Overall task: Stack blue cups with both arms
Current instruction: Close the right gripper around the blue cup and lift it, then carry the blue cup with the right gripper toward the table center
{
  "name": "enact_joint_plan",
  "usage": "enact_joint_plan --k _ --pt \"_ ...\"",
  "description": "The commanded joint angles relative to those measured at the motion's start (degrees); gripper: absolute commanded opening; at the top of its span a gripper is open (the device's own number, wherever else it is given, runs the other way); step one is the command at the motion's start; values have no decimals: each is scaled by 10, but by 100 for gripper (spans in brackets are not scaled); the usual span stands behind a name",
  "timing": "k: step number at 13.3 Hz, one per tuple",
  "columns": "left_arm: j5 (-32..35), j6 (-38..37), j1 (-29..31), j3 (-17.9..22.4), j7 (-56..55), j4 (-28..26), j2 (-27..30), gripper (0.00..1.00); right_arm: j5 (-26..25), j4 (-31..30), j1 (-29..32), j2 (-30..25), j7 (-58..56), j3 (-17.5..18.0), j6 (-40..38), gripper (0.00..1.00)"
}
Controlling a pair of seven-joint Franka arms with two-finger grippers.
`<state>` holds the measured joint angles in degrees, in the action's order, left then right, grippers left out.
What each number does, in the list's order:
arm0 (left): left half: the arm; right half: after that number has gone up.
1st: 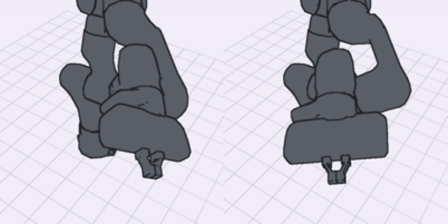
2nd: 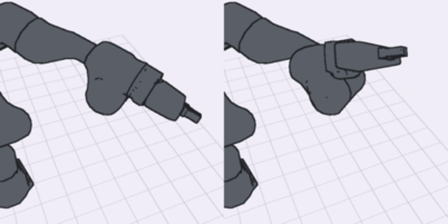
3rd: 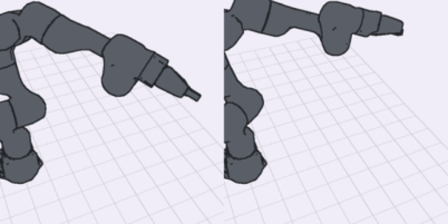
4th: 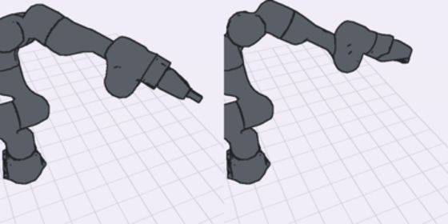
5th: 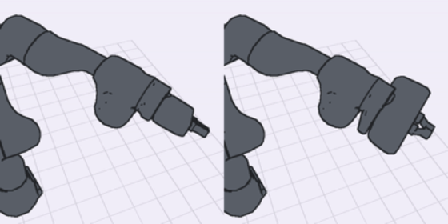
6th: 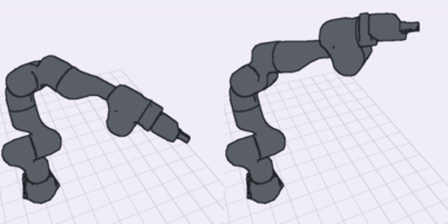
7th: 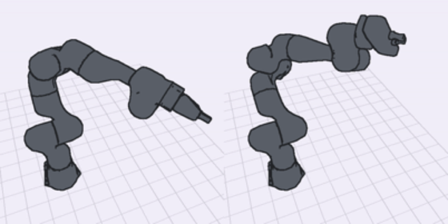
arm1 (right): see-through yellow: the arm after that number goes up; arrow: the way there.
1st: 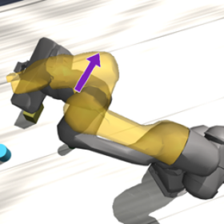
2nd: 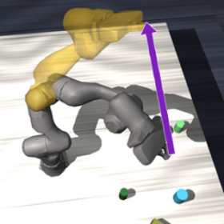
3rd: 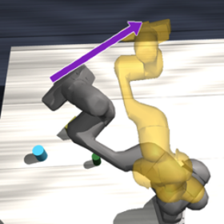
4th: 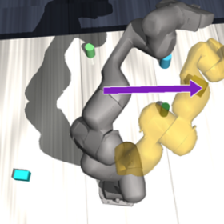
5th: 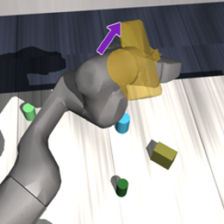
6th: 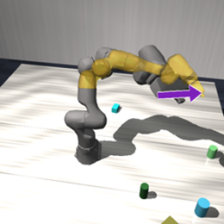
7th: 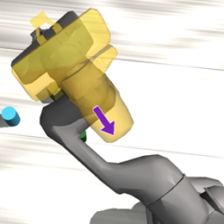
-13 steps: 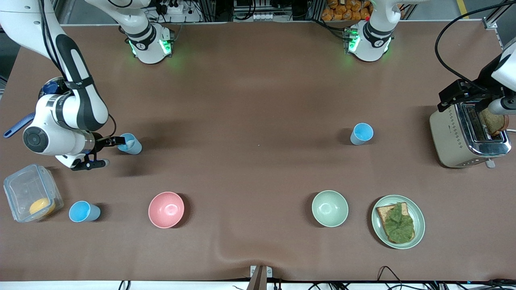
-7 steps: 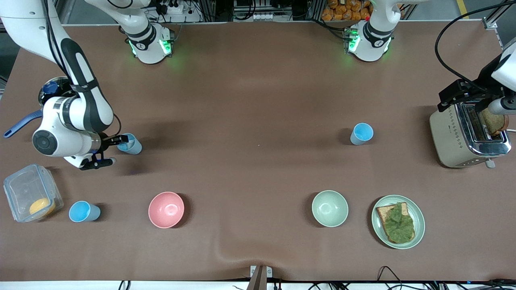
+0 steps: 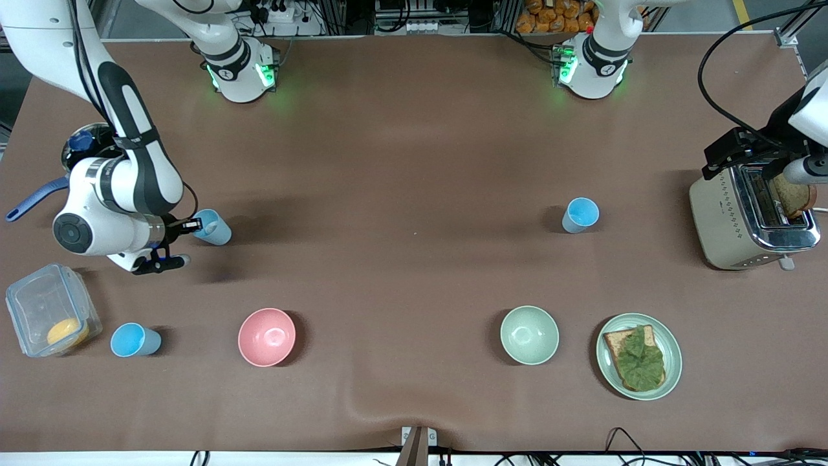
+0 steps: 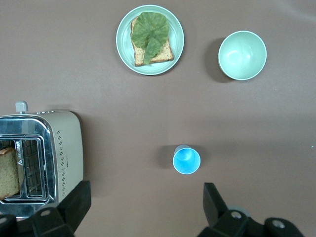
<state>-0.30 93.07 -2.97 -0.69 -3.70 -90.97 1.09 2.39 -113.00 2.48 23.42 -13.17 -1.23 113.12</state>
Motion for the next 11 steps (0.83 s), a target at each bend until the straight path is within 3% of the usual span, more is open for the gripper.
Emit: enact_joint_plan --k 1,6,9,11 --pt "-4 -10 2 -2 -11 11 -4 100 13 62 -40 11 54 -1 -68 0" --pt "-4 -8 2 -2 -10 11 -4 100 104 127 -154 35 185 -2 -85 0" --pt "-6 -6 2 2 -2 12 -9 100 111 172 -256 62 319 -2 -77 0" --pt "-2 -6 -1 0 -2 12 -9 100 113 206 -293 84 391 -2 -68 0"
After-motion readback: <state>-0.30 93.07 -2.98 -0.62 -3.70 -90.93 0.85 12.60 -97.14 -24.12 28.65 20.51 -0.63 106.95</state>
